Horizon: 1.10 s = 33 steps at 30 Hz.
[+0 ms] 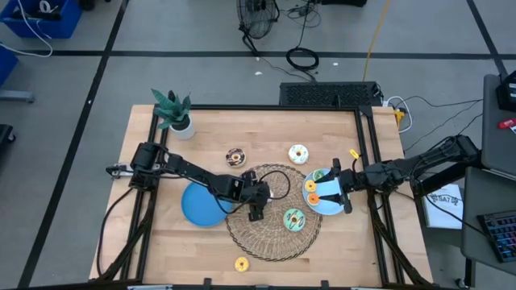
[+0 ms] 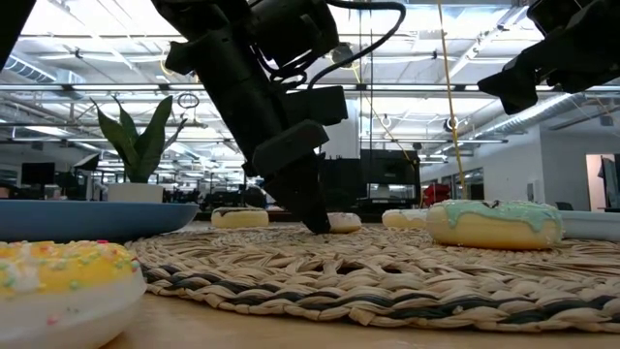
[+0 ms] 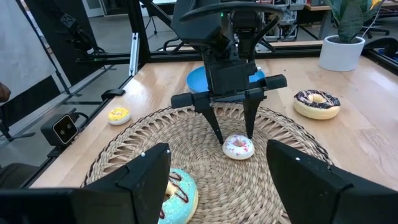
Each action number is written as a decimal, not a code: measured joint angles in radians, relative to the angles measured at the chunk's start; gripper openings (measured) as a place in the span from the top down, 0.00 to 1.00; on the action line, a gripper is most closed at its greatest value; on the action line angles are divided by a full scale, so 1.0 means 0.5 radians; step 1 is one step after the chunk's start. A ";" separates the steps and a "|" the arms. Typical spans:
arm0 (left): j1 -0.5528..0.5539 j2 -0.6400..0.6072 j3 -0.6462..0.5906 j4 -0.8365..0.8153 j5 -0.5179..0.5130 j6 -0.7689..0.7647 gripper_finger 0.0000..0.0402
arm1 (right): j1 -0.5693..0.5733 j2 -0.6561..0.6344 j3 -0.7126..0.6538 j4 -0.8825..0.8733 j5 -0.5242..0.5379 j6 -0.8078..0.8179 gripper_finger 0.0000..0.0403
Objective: Pick & Place donuts
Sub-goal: Put the small white donut on the light blue plate
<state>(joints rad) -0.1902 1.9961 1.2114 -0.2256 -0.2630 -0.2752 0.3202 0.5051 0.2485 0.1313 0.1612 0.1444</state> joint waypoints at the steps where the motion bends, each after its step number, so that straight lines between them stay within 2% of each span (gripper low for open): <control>1: 0.000 0.000 0.000 0.000 0.000 0.000 0.44 | 0.000 0.000 0.000 0.000 0.000 0.000 0.38; 5: 0.000 0.000 0.000 0.000 0.000 0.000 0.47 | 0.000 0.000 0.000 0.000 0.000 0.000 0.38; 14: 0.000 0.000 0.000 0.006 -0.001 0.015 0.67 | 0.000 0.000 0.000 0.000 0.000 0.000 0.38; 18: 0.002 0.000 -0.001 0.020 -0.001 0.025 0.73 | 0.000 0.000 0.000 0.000 0.000 0.000 0.38; 30: 0.002 -0.034 0.009 0.081 0.000 0.217 0.76 | 0.000 0.000 0.000 0.000 0.001 -0.034 0.38; 33: 0.002 -0.103 0.014 0.072 -0.002 0.256 0.76 | 0.001 0.002 0.000 0.012 0.074 -0.073 0.38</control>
<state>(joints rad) -0.1894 1.9448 1.2186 -0.1894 -0.2642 -0.1472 0.3206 0.5060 0.2485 0.1373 0.1980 0.1080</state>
